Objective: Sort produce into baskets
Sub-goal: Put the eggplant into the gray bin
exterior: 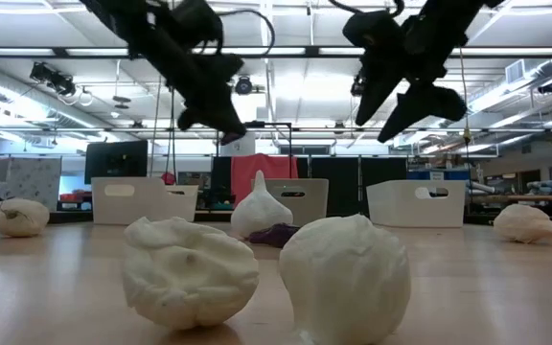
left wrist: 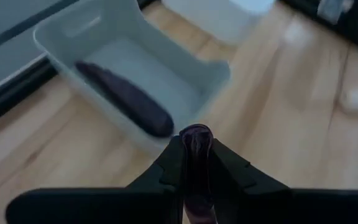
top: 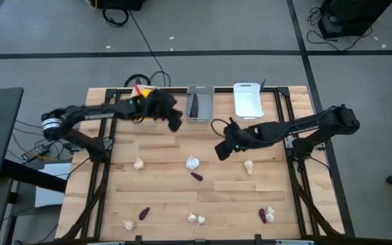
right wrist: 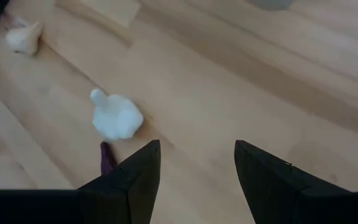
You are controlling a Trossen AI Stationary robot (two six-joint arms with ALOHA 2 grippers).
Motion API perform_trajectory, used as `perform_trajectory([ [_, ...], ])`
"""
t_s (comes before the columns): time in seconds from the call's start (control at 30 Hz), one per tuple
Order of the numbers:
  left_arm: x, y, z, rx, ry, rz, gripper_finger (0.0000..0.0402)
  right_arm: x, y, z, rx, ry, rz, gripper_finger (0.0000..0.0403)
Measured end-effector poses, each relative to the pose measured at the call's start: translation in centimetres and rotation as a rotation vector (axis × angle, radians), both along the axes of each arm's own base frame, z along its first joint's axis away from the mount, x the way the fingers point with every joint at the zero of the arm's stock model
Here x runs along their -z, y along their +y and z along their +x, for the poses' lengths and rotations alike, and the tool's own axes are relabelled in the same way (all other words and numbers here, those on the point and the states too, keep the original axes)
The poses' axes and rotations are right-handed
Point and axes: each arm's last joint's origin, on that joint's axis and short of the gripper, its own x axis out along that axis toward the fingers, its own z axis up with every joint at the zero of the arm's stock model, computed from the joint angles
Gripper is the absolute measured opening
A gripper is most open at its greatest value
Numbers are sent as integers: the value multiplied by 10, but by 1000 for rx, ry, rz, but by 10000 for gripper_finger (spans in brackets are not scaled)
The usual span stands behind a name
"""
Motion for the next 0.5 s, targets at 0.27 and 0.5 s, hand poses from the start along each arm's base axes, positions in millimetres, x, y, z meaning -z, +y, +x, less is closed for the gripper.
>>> perform_trajectory([
  [0.27, 0, 46, 50, -71, -92, -55, 63, 6, 23, -16, 64, 108, 34, 215],
  [0.5, 1, 69, 93, -100, -42, -51, 119, 10, 31, -28, 149, 191, 63, 215],
])
